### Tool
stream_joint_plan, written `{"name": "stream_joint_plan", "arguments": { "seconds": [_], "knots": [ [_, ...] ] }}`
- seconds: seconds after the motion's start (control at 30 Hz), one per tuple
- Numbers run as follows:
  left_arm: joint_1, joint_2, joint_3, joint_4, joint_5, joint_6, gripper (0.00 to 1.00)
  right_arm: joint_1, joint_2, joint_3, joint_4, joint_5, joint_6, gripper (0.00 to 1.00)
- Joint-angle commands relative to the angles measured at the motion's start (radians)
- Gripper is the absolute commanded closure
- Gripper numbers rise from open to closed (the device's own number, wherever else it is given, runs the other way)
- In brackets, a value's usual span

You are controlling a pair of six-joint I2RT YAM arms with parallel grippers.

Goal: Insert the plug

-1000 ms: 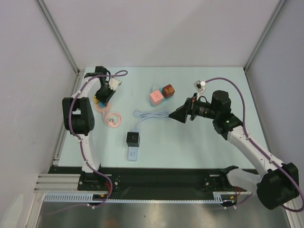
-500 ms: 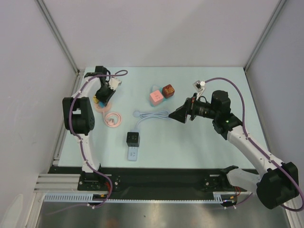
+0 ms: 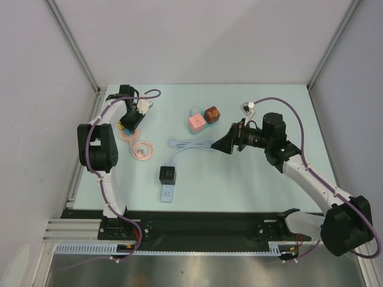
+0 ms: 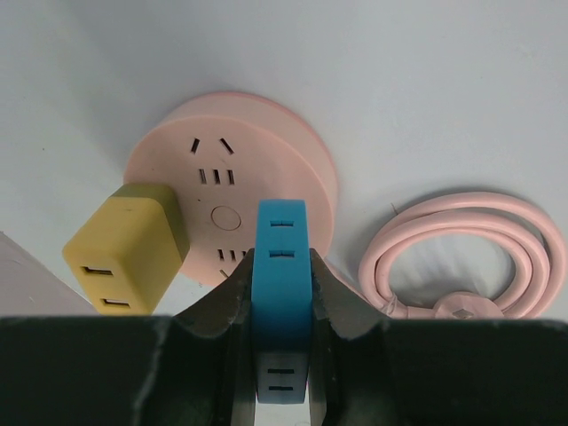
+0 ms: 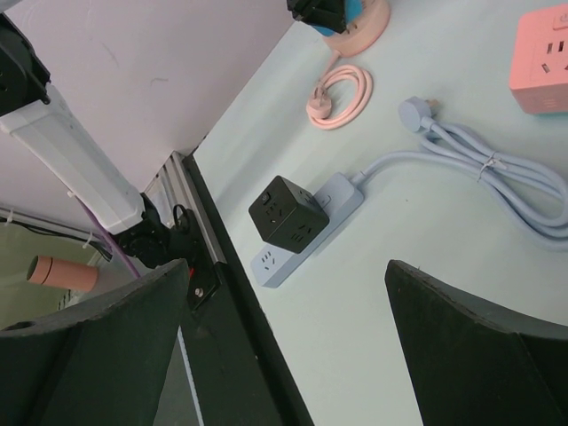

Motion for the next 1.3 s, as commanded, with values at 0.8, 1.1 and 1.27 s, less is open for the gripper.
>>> {"name": "stream_joint_plan", "arguments": {
  "seconds": [0.8, 1.1, 1.27],
  "knots": [
    [-0.023, 0.069, -0.075, -0.001, 0.177, -0.036, 1.0, 0.038, -0.037, 0.048, -0.035, 0.031, -0.065, 0.0],
    [-0.052, 0.13, -0.046, -0.038, 0.182, -0.053, 1.0, 0.067, -0.06, 0.06, -0.064, 0.069, -0.104, 0.0],
    [-0.081, 0.144, -0.053, -0.039, 0.144, -0.053, 1.0, 0.084, -0.068, 0.063, -0.107, 0.084, -0.119, 0.0]
  ]
}}
